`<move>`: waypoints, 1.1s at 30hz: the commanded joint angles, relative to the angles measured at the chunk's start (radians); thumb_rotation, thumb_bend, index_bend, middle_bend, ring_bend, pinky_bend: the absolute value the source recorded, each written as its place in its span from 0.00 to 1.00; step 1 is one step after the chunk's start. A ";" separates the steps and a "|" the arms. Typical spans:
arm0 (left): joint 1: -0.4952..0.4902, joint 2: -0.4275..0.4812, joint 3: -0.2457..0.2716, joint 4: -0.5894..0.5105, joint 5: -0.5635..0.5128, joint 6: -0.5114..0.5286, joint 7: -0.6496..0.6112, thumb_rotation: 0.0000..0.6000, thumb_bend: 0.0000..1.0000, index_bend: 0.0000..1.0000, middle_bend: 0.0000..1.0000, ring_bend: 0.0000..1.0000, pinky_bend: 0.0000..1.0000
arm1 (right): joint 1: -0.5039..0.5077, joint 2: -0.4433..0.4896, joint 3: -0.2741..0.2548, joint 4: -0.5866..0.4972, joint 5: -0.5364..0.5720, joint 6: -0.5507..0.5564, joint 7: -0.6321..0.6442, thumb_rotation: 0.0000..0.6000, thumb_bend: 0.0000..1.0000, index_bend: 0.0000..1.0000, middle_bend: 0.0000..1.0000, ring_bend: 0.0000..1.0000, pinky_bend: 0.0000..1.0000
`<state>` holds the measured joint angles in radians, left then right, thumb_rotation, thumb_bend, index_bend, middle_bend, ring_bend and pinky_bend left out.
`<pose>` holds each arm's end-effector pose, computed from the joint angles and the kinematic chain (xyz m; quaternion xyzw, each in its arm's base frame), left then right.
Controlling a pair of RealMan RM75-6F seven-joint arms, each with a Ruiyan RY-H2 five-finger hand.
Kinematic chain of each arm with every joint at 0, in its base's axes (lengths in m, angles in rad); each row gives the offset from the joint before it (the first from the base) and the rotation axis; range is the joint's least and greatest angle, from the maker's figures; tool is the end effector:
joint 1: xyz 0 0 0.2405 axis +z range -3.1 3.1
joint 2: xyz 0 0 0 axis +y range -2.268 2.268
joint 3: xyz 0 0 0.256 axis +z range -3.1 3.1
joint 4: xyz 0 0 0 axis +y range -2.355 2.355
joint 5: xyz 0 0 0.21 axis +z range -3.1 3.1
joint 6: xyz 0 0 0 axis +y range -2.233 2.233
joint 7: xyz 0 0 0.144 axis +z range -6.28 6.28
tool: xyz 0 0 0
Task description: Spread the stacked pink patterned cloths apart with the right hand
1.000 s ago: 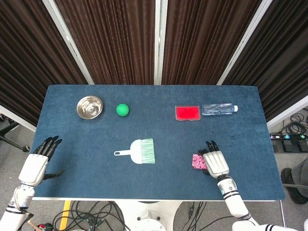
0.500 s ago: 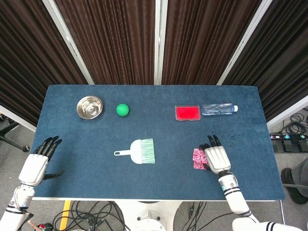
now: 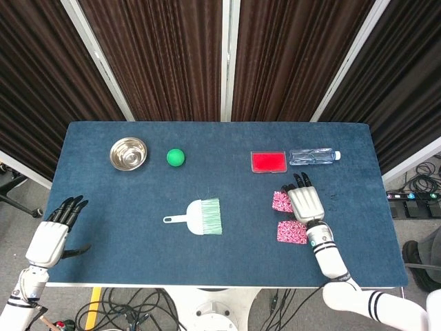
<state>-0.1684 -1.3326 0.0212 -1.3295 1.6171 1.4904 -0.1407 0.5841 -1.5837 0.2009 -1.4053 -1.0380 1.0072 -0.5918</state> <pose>-0.3176 0.1947 0.0984 -0.6431 -0.3781 -0.4284 0.5098 -0.2145 -0.3302 -0.0106 0.7230 -0.3625 0.2747 0.5200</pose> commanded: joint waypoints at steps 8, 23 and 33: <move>0.002 0.003 0.000 -0.003 -0.012 -0.011 0.009 1.00 0.00 0.08 0.04 0.03 0.23 | 0.091 -0.116 0.024 0.229 0.049 -0.109 0.068 1.00 0.19 0.39 0.41 0.07 0.00; -0.001 0.003 -0.004 -0.007 -0.016 -0.021 0.012 1.00 0.00 0.08 0.04 0.03 0.23 | 0.116 -0.119 0.005 0.253 0.088 -0.150 0.066 1.00 0.14 0.28 0.32 0.06 0.00; -0.004 0.008 -0.009 -0.022 -0.019 -0.023 0.024 1.00 0.00 0.08 0.04 0.03 0.23 | 0.114 -0.091 0.002 0.198 0.096 -0.124 0.074 1.00 0.12 0.23 0.29 0.04 0.00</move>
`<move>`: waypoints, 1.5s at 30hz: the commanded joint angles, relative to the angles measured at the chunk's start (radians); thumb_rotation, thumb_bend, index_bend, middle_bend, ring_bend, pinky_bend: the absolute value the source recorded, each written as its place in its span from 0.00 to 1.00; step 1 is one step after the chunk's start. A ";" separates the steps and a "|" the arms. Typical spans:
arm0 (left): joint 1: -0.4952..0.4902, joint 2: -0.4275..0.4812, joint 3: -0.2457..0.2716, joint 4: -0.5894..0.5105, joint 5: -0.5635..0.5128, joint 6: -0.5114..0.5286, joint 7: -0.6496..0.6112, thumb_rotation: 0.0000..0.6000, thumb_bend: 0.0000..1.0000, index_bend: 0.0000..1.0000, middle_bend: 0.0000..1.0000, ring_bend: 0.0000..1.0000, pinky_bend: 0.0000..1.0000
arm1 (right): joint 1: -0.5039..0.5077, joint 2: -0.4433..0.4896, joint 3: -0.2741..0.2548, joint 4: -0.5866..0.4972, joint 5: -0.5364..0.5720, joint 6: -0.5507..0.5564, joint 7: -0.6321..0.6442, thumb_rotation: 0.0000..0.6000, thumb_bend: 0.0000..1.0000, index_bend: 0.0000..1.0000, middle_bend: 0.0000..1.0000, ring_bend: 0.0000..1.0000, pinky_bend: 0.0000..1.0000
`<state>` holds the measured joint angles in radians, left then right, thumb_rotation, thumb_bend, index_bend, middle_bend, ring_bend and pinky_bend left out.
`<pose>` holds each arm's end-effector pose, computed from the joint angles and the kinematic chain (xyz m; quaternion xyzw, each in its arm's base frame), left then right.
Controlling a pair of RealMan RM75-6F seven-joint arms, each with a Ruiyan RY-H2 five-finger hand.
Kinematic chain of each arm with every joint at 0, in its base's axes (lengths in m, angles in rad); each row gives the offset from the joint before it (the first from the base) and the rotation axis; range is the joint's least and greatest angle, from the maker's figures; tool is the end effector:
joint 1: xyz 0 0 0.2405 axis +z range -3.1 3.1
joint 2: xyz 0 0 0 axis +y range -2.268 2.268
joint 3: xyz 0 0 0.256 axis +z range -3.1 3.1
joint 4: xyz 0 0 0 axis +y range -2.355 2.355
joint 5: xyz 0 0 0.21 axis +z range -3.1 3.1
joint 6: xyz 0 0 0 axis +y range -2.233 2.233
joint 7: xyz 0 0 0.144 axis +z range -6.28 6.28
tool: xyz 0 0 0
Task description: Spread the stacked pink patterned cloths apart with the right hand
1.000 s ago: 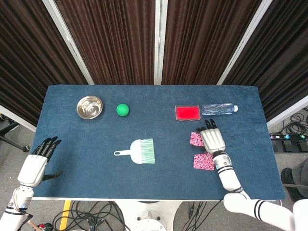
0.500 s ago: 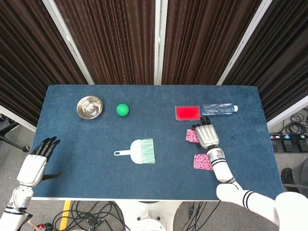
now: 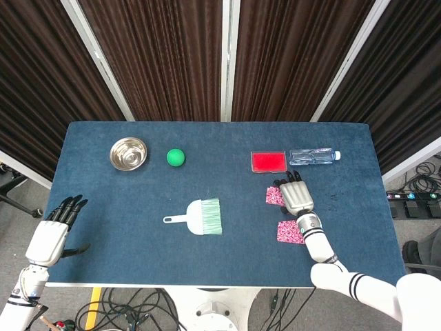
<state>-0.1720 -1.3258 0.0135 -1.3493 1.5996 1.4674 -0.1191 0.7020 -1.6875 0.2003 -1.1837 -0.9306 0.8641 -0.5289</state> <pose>-0.3172 0.1974 0.0980 -0.6427 -0.3821 -0.4197 0.5146 -0.2177 -0.3636 -0.0419 0.7308 -0.3919 0.2442 0.5027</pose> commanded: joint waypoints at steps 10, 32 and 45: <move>0.004 0.004 0.002 -0.002 0.005 0.008 -0.005 1.00 0.00 0.08 0.04 0.03 0.23 | -0.070 0.134 -0.040 -0.255 -0.106 0.160 0.015 1.00 0.12 0.23 0.29 0.04 0.00; 0.006 0.003 0.005 0.000 0.019 0.019 -0.007 1.00 0.00 0.08 0.04 0.03 0.23 | -0.193 0.262 -0.219 -0.437 -0.175 0.188 0.006 1.00 0.10 0.23 0.29 0.04 0.00; 0.010 -0.002 0.009 0.020 0.022 0.025 -0.022 1.00 0.00 0.08 0.04 0.03 0.23 | -0.175 0.230 -0.211 -0.380 -0.158 0.120 0.028 1.00 0.09 0.14 0.22 0.00 0.00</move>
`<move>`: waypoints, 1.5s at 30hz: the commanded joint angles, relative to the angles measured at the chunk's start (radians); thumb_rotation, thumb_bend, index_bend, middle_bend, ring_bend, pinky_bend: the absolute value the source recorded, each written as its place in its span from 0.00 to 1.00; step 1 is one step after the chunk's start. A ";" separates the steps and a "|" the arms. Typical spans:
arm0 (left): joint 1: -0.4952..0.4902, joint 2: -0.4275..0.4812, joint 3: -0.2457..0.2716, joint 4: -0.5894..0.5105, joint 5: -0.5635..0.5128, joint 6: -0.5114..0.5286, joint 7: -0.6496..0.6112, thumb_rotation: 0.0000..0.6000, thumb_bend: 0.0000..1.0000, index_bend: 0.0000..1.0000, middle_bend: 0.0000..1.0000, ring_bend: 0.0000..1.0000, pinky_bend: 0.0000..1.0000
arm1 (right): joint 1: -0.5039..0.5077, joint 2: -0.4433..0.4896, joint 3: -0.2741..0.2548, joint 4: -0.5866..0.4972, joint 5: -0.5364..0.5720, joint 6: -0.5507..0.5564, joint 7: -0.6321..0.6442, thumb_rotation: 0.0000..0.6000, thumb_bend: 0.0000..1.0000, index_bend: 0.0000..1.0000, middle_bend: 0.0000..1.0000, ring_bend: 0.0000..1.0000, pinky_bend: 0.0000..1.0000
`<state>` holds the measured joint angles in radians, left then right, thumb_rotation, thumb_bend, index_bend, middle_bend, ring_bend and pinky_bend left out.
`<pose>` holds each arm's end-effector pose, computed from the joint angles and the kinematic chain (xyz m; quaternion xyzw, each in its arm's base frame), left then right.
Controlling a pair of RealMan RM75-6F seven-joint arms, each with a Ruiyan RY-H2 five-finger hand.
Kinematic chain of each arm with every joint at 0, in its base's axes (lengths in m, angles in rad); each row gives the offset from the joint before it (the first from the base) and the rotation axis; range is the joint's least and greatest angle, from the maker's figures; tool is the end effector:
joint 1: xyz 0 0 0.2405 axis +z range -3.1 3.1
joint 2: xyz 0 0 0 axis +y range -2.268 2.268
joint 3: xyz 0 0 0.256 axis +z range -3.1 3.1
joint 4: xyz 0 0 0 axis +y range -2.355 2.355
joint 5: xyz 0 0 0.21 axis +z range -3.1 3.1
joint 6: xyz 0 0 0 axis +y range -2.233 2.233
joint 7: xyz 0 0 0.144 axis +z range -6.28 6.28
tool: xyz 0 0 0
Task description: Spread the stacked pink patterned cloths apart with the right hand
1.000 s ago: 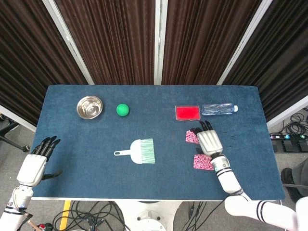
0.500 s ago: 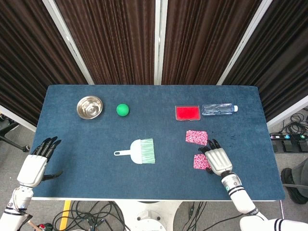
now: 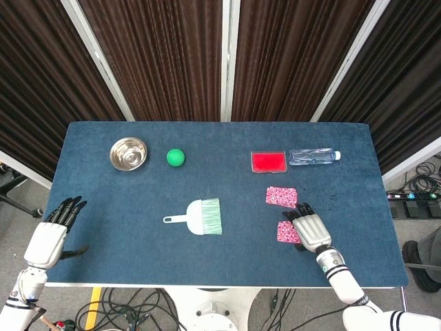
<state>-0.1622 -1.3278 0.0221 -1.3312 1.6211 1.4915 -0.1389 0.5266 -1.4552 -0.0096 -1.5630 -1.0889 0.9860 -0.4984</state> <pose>-0.3187 0.1925 0.0996 -0.6440 -0.3777 -0.4261 0.5110 -0.2464 -0.2631 -0.0114 0.7688 -0.4033 0.2191 0.4454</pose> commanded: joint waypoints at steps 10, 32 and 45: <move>0.001 -0.001 0.001 0.004 0.001 0.000 -0.005 1.00 0.00 0.08 0.04 0.03 0.23 | -0.011 -0.018 0.000 0.004 -0.008 0.022 -0.009 1.00 0.10 0.15 0.26 0.00 0.00; -0.005 -0.002 -0.004 -0.006 -0.007 -0.012 0.006 1.00 0.00 0.08 0.04 0.03 0.23 | -0.026 -0.055 0.009 0.036 -0.020 0.046 -0.023 1.00 0.14 0.31 0.36 0.04 0.00; -0.004 0.000 -0.001 -0.003 -0.006 -0.012 0.000 1.00 0.00 0.08 0.04 0.03 0.23 | -0.039 -0.063 0.016 0.039 -0.049 0.072 -0.013 1.00 0.16 0.37 0.42 0.07 0.00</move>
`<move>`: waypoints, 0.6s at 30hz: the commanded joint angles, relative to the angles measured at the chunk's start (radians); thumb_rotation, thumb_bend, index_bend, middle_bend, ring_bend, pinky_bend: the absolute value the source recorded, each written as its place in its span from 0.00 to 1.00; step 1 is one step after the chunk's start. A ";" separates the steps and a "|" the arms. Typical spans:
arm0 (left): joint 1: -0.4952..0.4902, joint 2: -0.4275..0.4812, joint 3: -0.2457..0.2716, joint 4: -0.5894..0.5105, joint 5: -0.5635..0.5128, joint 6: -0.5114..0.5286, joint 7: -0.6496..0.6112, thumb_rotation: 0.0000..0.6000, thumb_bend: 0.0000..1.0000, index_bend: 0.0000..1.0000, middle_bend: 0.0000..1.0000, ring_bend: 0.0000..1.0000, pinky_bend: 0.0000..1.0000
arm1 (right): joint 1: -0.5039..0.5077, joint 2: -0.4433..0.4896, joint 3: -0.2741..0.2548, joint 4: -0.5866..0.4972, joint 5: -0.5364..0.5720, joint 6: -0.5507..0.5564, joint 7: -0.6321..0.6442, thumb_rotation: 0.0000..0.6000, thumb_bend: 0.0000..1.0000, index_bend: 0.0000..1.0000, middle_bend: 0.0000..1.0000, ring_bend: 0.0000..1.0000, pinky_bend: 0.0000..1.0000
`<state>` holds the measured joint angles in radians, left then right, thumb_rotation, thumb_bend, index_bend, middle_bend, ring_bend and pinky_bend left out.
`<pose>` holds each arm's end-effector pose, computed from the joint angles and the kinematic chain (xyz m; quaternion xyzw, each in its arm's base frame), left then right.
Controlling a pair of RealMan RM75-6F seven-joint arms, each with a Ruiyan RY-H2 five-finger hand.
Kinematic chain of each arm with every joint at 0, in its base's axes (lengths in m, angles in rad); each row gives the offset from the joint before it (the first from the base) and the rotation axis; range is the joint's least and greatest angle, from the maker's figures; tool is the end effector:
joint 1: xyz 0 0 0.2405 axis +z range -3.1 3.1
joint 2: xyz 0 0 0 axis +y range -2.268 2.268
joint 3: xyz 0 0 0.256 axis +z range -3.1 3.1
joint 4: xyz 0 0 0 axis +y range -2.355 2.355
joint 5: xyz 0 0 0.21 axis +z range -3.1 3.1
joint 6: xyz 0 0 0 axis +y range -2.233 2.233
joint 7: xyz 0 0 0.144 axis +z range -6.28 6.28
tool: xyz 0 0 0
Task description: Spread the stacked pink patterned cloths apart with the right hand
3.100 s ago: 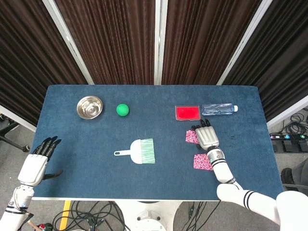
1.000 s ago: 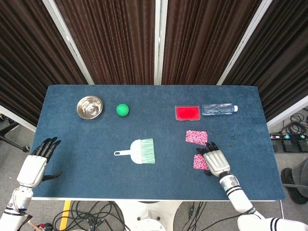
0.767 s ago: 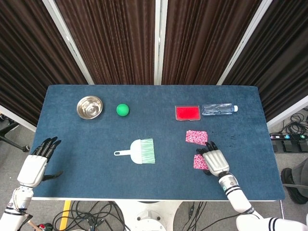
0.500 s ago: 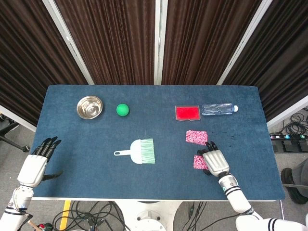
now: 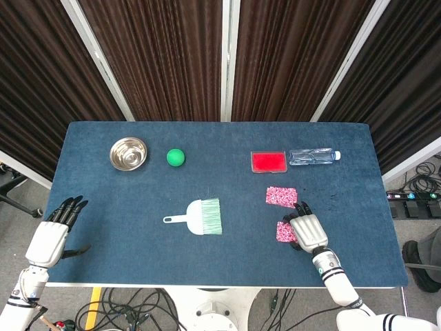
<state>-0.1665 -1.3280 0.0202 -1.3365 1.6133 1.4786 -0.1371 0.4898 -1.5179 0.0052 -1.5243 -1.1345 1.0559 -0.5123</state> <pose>-0.3185 0.1943 0.0982 -0.6437 -0.3821 -0.4234 0.5102 -0.2425 -0.2597 -0.0196 0.7565 -0.3905 0.2440 0.4645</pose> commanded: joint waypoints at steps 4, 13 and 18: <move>-0.002 -0.001 -0.001 0.002 0.001 0.000 -0.001 1.00 0.00 0.08 0.04 0.03 0.23 | -0.005 0.000 0.003 0.001 -0.006 0.002 0.005 1.00 0.16 0.37 0.43 0.07 0.00; -0.001 -0.001 0.000 0.003 0.002 0.000 -0.003 1.00 0.00 0.08 0.04 0.03 0.23 | -0.014 0.010 0.009 -0.008 -0.026 0.017 0.026 1.00 0.16 0.38 0.43 0.09 0.00; -0.002 -0.001 0.000 0.000 0.000 -0.003 0.003 1.00 0.00 0.08 0.04 0.03 0.23 | -0.017 0.012 0.012 -0.006 -0.031 0.016 0.033 1.00 0.16 0.39 0.43 0.09 0.00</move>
<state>-0.1690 -1.3293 0.0199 -1.3362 1.6140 1.4761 -0.1349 0.4731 -1.5060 0.0170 -1.5304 -1.1658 1.0719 -0.4793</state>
